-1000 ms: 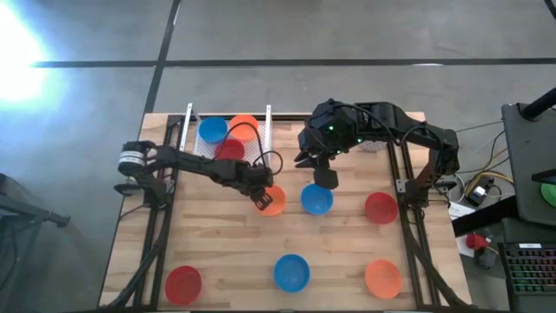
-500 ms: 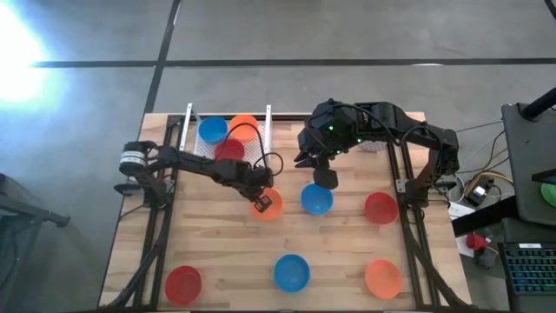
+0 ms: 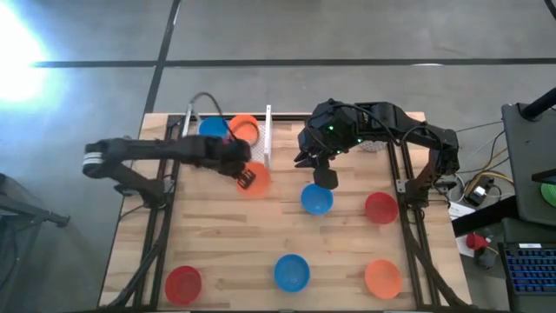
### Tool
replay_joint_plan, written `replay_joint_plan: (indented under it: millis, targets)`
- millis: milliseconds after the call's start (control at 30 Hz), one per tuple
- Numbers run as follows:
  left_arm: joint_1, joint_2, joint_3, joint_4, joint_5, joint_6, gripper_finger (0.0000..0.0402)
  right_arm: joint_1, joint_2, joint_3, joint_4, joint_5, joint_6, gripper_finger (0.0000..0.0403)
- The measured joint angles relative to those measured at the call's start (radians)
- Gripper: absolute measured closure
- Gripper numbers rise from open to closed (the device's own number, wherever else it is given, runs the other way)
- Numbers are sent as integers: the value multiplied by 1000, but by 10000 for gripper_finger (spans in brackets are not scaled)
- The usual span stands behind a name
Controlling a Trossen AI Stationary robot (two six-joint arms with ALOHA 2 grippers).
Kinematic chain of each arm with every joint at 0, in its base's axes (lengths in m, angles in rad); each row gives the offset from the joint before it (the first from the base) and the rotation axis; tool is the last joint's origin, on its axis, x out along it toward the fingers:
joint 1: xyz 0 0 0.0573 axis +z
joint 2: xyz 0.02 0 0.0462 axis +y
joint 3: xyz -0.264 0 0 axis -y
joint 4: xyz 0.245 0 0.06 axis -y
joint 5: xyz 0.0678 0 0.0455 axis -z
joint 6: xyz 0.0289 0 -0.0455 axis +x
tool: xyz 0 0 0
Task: Pick & Place Mini bowls
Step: Stack the top orange bowl on the orange bowl on the shelf
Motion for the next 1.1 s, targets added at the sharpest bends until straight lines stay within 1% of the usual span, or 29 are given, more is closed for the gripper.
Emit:
replay_joint_plan:
  millis: [100, 167, 267, 400, 500, 700, 900, 1100]
  targets:
    - [55, -71, 10, -36, -71, -13, 401, 0, 0, 0, 4, 0, 0, 339]
    - [101, -107, 12, -36, -97, -13, 401, 0, 0, 0, 4, 0, 0, 339]
    - [185, -131, 12, -35, -110, 10, 401, 0, 0, 0, 5, 0, 0, 339]
    - [315, -122, 12, -32, -112, 68, 401, 0, 0, 0, 7, 0, -1, 339]
    - [409, -98, 11, -14, -98, 107, 401, 0, 0, 0, 7, 0, -5, 339]
    - [550, -36, 11, 126, 11, 178, 401, 0, 0, 0, 9, 0, -5, 339]
    - [641, 79, 11, 219, 97, 182, 401, 0, 0, 0, 16, 0, -9, 339]
    - [692, 180, 11, 256, 107, 176, 401, 0, 0, 0, 28, 0, -13, 339]
